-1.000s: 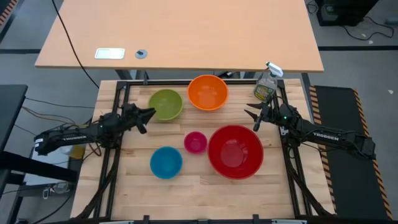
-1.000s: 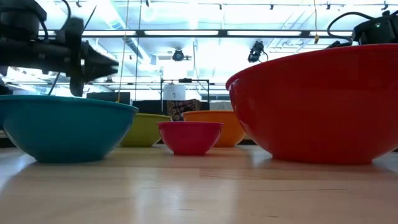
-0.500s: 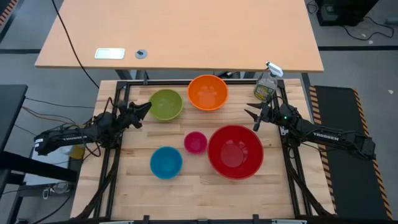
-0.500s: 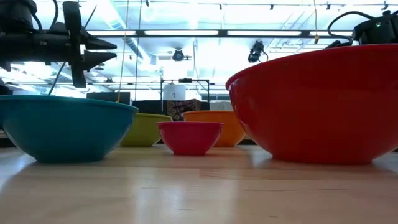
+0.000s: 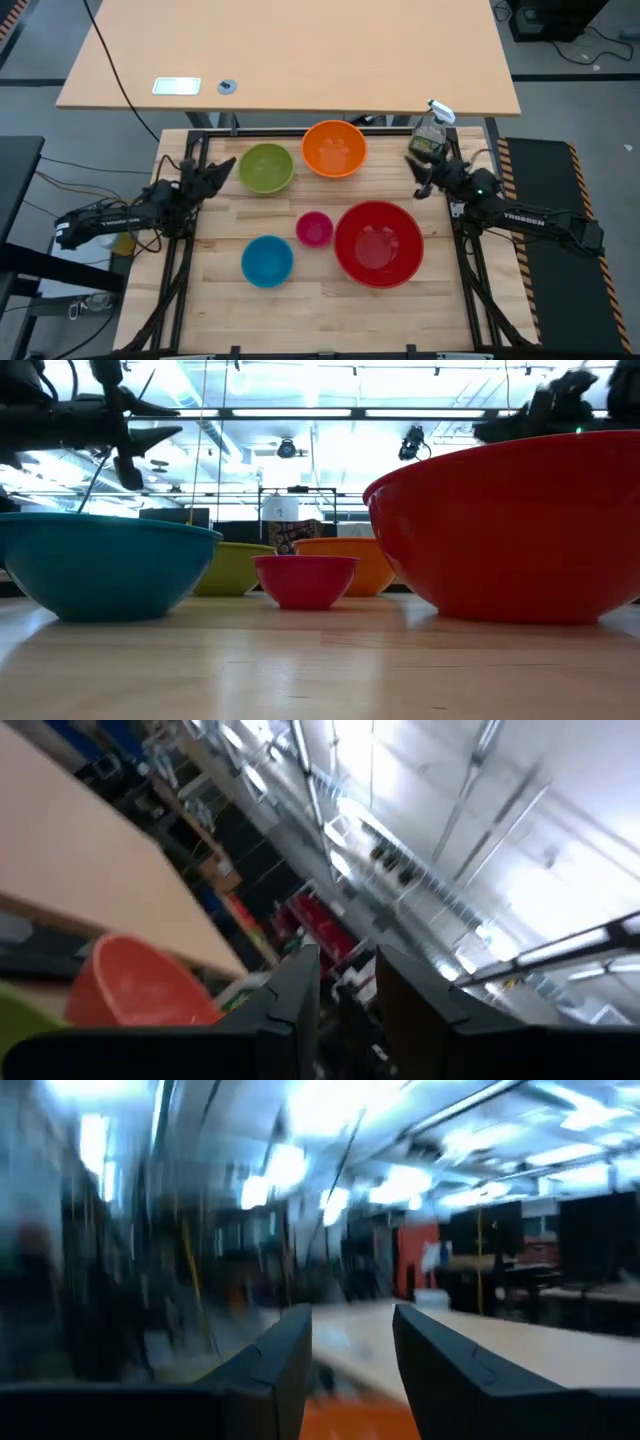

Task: Nest bowls inside each other
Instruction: Stack the orange bowl on top of the red bowl

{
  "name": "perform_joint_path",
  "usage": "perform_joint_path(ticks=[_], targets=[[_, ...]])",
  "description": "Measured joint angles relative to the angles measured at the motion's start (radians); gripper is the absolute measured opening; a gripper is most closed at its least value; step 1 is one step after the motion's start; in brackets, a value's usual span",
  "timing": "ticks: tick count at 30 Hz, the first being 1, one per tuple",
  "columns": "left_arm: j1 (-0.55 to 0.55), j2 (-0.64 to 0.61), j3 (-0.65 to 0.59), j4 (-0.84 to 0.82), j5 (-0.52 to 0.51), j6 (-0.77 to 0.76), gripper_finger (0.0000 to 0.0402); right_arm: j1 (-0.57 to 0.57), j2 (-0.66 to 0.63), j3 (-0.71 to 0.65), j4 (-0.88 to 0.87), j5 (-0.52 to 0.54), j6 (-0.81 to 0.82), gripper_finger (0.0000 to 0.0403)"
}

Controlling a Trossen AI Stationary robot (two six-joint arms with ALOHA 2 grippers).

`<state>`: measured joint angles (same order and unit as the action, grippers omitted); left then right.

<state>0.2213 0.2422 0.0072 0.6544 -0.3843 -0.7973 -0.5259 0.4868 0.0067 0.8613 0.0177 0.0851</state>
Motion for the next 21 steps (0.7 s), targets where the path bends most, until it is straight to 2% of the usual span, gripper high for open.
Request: perform_joint_path(ticks=[2, 5, 7, 8, 12, 15, 18, 21], targets=[[0.0, 0.009, 0.0, 0.043, -0.05, 0.0, 0.0103, -0.001, 0.004, 0.001, 0.078, 0.084, 0.171, 0.0151], [0.0, 0.014, 0.0, 0.119, -0.102, -0.001, 0.0103, -0.002, 0.024, 0.018, 0.038, 0.237, 0.438, 0.0151], [0.0, 0.015, 0.0, 0.149, -0.127, -0.002, 0.0103, -0.003, 0.052, 0.045, -0.02, 0.257, 0.565, 0.0151], [0.0, 0.016, 0.001, 0.151, -0.143, -0.012, 0.0103, -0.003, 0.072, 0.062, -0.041, 0.227, 0.602, 0.0151], [0.0, 0.041, 0.044, 0.103, -0.157, -0.03, 0.0103, -0.002, 0.181, 0.152, -0.054, 0.081, 0.605, 0.0151], [0.0, 0.085, 0.106, 0.019, -0.167, -0.007, 0.0103, -0.002, 0.267, 0.241, -0.047, 0.051, 0.521, 0.0151], [0.0, 0.149, 0.188, -0.174, -0.194, 0.02, 0.0104, -0.004, 0.352, 0.331, -0.057, 0.035, 0.438, 0.0151], [0.0, 0.214, 0.278, -0.371, -0.208, 0.007, 0.0114, -0.008, 0.428, 0.426, -0.114, 0.009, 0.493, 0.0151]])
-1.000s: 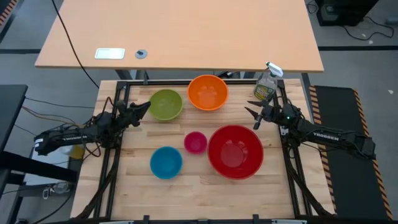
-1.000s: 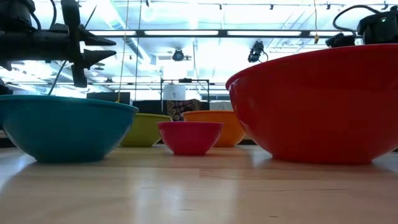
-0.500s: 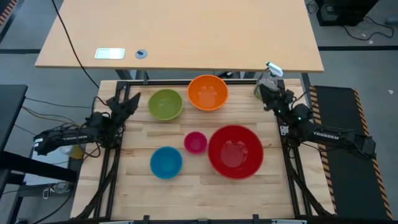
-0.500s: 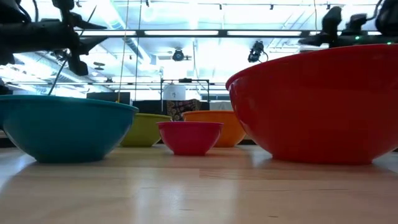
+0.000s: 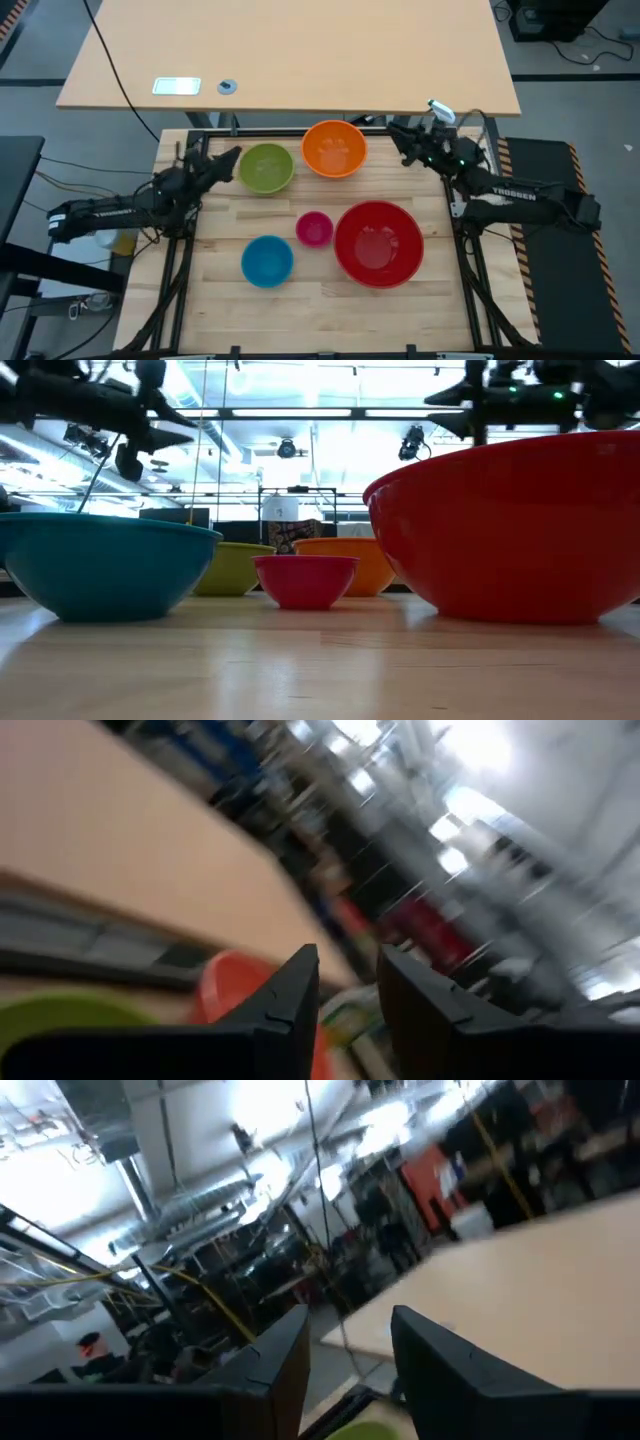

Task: Nest bowls inside each other
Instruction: Stack the orange bowl on top of the red bowl

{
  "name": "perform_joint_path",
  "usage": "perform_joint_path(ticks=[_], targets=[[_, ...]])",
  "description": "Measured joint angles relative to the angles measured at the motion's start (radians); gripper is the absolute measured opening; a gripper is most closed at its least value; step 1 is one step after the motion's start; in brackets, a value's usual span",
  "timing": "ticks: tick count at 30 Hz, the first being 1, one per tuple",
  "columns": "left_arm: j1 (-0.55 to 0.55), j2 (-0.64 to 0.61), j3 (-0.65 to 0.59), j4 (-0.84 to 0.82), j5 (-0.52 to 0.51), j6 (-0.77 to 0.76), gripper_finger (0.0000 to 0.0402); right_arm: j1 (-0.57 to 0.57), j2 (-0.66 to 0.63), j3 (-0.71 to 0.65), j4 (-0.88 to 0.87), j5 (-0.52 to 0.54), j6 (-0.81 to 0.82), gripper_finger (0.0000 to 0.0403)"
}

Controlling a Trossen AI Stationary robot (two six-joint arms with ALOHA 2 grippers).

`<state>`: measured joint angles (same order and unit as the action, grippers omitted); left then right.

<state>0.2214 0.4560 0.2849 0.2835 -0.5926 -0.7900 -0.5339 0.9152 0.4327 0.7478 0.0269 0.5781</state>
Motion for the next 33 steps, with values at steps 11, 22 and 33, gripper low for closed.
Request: perform_joint_path(ticks=[11, 22, 33], targets=[[0.011, 0.191, 0.312, -0.549, -0.005, -0.06, 0.0236, -0.038, 0.322, 0.465, -0.918, 0.089, -0.131, 0.0136], [0.057, 0.225, 0.345, -0.566, -0.005, -0.087, 0.0265, -0.12, 0.601, 0.622, -1.055, 0.09, -0.231, 0.0228], [0.056, 0.226, 0.345, -0.566, 0.003, -0.09, 0.0265, -0.233, 0.797, 0.729, -1.165, -0.06, -0.188, 0.0273]])
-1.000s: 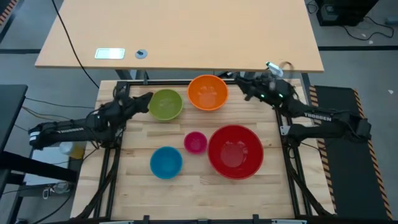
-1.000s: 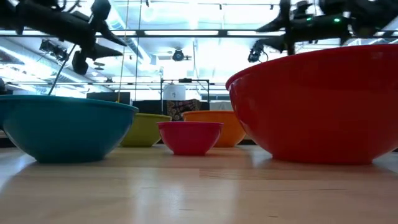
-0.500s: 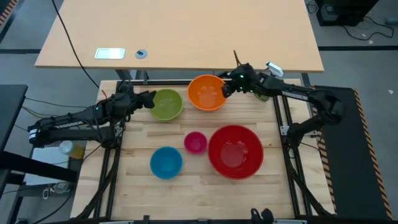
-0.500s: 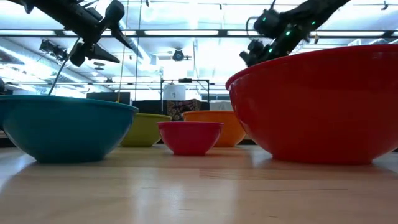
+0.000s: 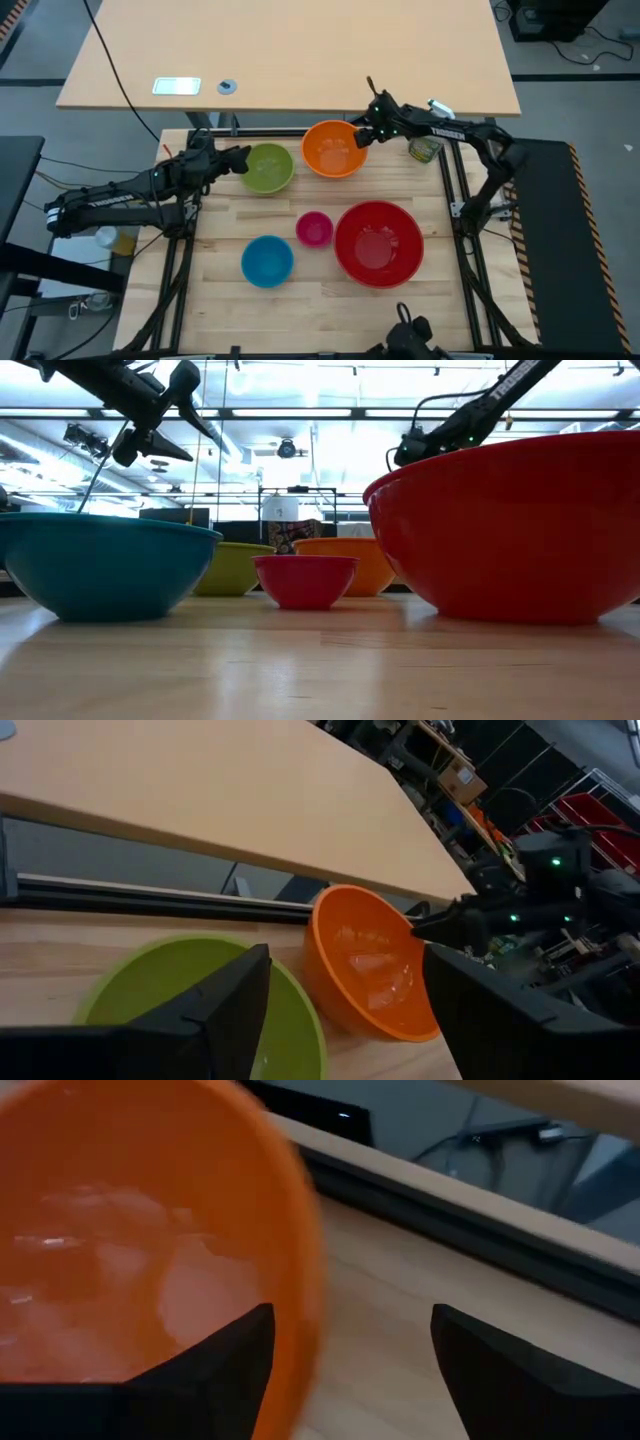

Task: Nest bowls inside each other
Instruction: Stack the orange bowl on top of the red bowl

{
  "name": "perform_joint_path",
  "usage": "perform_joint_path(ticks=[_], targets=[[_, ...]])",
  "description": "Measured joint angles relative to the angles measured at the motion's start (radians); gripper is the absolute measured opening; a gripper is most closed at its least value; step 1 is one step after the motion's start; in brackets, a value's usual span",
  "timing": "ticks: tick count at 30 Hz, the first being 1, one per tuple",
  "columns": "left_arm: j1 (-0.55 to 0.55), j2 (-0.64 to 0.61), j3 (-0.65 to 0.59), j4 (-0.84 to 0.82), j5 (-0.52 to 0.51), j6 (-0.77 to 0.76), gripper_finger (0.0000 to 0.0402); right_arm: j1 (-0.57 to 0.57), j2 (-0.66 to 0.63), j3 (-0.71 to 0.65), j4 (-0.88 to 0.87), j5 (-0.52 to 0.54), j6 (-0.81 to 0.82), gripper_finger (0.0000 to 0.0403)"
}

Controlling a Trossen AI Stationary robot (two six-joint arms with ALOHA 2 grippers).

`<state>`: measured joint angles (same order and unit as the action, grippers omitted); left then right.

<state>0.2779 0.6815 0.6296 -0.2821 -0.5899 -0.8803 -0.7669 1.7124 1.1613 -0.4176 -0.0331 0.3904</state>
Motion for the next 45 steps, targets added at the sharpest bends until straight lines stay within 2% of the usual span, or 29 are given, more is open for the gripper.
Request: perform_joint_path(ticks=[11, 18, 28, 34, 37, 41, 45], targets=[[0.0, 0.0, 0.0, 0.0, 0.003, 0.005, 0.0265, -0.005, 0.091, 0.03, -0.037, -0.109, 0.0, 0.0232], [0.0, 0.0, 0.0, -0.001, 0.008, 0.005, 0.0265, 0.008, 0.102, 0.031, -0.058, -0.118, 0.002, 0.0192], [0.0, 0.0, 0.0, -0.001, 0.04, 0.007, 0.0265, 0.014, 0.102, 0.031, -0.053, -0.09, 0.063, 0.0091], [0.0, 0.0, 0.0, -0.009, 0.046, 0.08, 0.0266, 0.015, 0.102, 0.031, -0.055, -0.092, 0.057, 0.0022], [0.0, 0.0, 0.0, -0.008, 0.049, 0.082, 0.0266, 0.015, 0.102, 0.031, -0.056, -0.108, 0.053, 0.0016], [0.0, 0.0, 0.0, -0.007, 0.128, 0.083, 0.0266, 0.014, 0.102, 0.031, -0.059, -0.154, 0.054, 0.0028], [0.0, 0.0, 0.0, 0.022, 0.216, 0.089, 0.0266, 0.015, 0.086, 0.03, -0.062, -0.213, 0.032, 0.0023]])
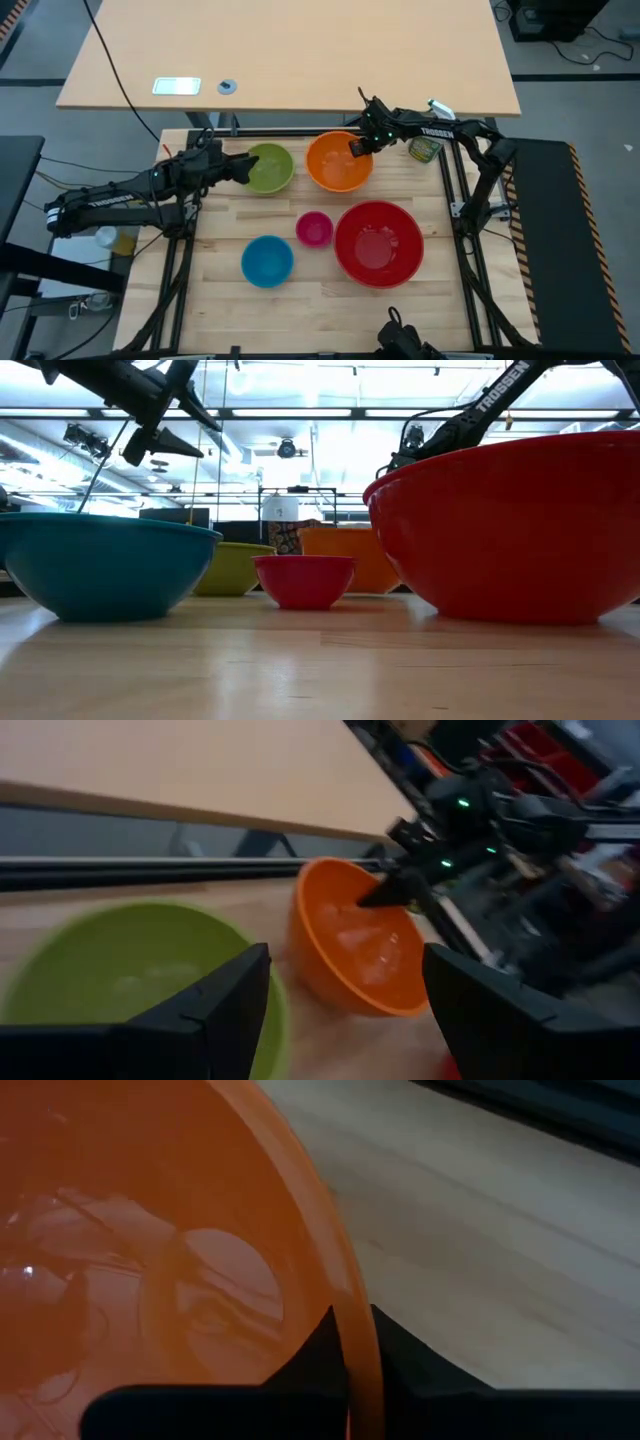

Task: Nest bowls inside each other
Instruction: Stack the orange bowl on top of the red bowl

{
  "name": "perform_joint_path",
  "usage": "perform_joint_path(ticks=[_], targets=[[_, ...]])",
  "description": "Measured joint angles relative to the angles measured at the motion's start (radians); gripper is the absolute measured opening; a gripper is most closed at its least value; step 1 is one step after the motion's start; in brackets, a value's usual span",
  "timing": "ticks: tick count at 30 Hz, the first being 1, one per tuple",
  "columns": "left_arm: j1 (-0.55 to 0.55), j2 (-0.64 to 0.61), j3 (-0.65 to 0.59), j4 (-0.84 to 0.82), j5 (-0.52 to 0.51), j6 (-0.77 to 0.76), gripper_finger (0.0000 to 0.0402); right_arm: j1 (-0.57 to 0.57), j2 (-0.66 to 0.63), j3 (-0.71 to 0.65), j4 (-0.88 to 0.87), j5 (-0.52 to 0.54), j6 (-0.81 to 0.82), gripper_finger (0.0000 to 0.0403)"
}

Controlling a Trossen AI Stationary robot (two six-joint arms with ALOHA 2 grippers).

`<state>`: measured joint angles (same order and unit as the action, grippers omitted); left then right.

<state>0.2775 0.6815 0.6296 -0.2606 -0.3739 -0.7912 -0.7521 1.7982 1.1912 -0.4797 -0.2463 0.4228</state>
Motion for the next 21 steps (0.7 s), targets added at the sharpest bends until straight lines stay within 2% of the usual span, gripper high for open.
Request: perform_joint_path(ticks=[3, 10, 16, 21], targets=[[0.0, 0.0, 0.0, 0.049, 0.035, 0.033, 0.0266, 0.0, -0.026, 0.0, 0.011, -0.052, -0.05, 0.0017], [0.0, 0.041, 0.0, 0.201, 0.039, 0.097, 0.0266, -0.01, -0.112, 0.0, 0.01, -0.14, -0.117, 0.0028], [-0.036, 0.128, 0.0, 0.279, 0.039, 0.171, 0.0266, 0.003, -0.217, 0.0, -0.006, -0.283, -0.173, 0.0027], [-0.07, 0.21, 0.0, 0.361, 0.039, 0.204, 0.0266, 0.045, -0.313, 0.0, -0.084, -0.334, -0.221, 0.0028]])
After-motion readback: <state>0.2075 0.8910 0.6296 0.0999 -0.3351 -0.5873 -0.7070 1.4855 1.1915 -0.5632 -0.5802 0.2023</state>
